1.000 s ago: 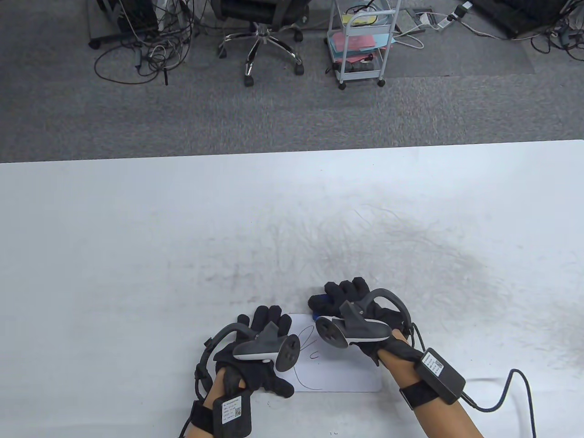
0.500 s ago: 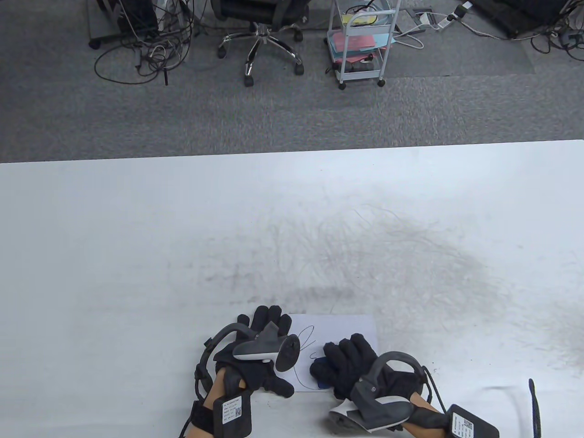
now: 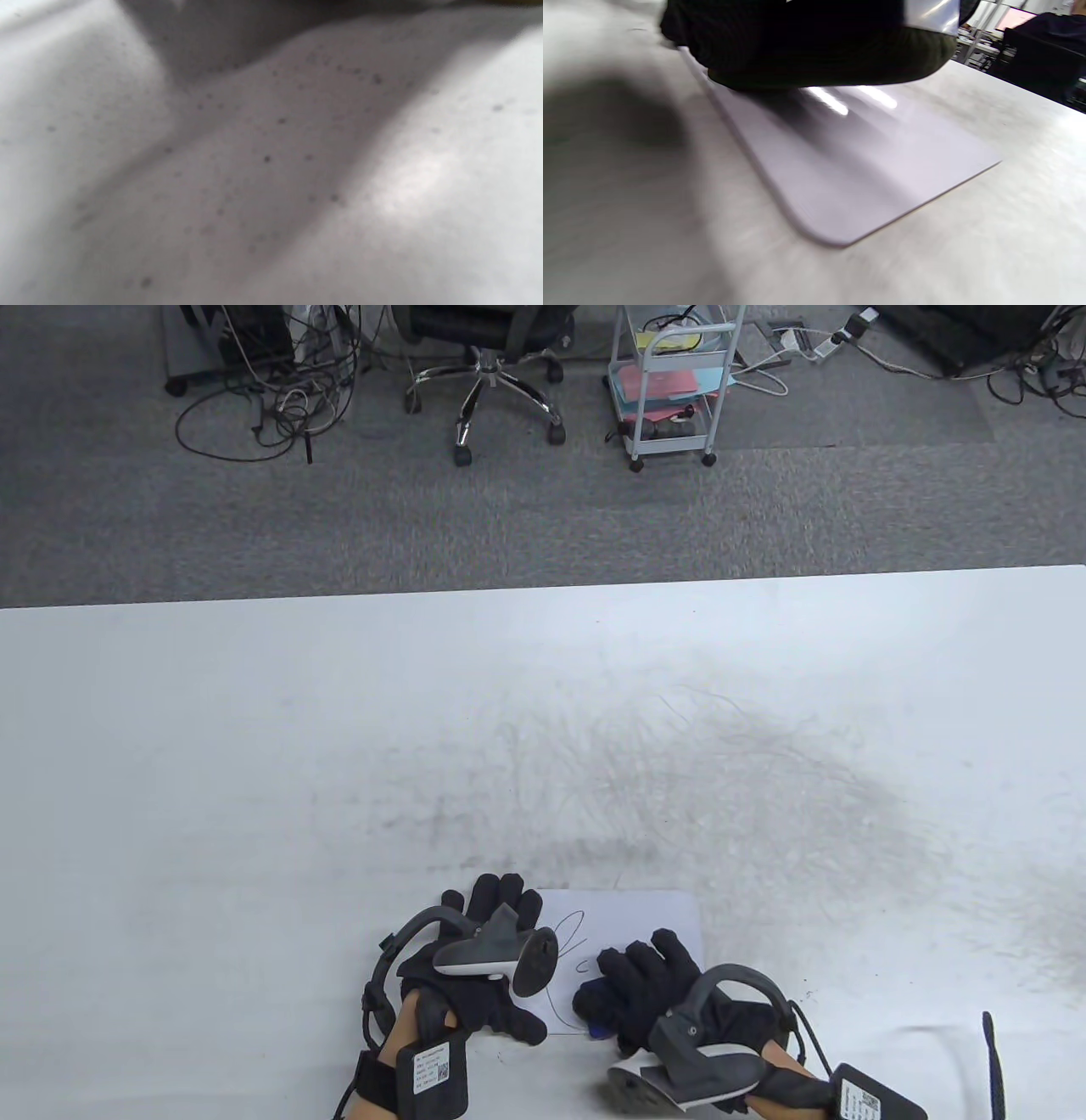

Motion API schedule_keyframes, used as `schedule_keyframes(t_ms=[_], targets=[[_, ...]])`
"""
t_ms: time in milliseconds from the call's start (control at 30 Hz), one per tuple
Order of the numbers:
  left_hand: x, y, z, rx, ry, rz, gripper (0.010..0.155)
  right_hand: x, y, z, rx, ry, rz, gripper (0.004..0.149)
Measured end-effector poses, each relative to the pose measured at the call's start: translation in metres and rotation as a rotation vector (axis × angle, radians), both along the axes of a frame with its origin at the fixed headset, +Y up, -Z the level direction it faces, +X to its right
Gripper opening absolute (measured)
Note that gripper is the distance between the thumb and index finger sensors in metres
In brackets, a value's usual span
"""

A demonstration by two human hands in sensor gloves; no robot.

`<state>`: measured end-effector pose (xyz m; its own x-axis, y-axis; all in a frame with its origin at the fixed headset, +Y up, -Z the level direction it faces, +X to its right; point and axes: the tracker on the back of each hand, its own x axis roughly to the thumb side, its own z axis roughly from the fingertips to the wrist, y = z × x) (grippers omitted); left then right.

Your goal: Wipe the whiteboard with a whiteboard eraser

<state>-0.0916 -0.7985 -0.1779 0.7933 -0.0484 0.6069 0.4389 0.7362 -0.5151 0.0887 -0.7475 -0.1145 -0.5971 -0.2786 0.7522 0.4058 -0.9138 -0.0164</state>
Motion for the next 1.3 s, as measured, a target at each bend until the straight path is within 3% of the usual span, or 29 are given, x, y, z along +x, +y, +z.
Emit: schedule_keyframes(t_ms=[233,367,600,833,933,1000,1167,1300], targets=[[0.0,0.0,0.0,-0.001,0.001,0.001,0.132,-0.011,-0.002,-0.081,0.019,-0.145,-0.018,0.056],[0.0,0.0,0.0,-0.001,0.001,0.002,0.132,-0.015,-0.002,-0.099,-0.014,-0.18,-0.023,0.056],[0.0,0.0,0.0,-0.002,0.002,0.003,0.132,-0.012,-0.003,-0.074,0.051,-0.079,-0.026,0.057],[0.0,0.0,0.0,-0.004,0.001,0.005,0.132,-0.007,0.001,0.022,0.076,0.138,0.026,0.058],[0.0,0.0,0.0,-0.003,0.0,0.005,0.132,-0.006,0.002,0.046,0.083,0.195,0.04,0.058],[0.0,0.0,0.0,-0.003,0.0,0.005,0.132,-0.007,0.001,0.05,0.118,0.207,0.062,0.057],[0.0,-0.001,0.0,-0.003,0.0,0.006,0.132,-0.009,0.002,0.029,0.059,0.135,0.035,0.057],[-0.001,-0.001,0.0,-0.003,0.0,0.007,0.132,-0.015,0.0,-0.016,0.033,0.016,0.009,0.057]])
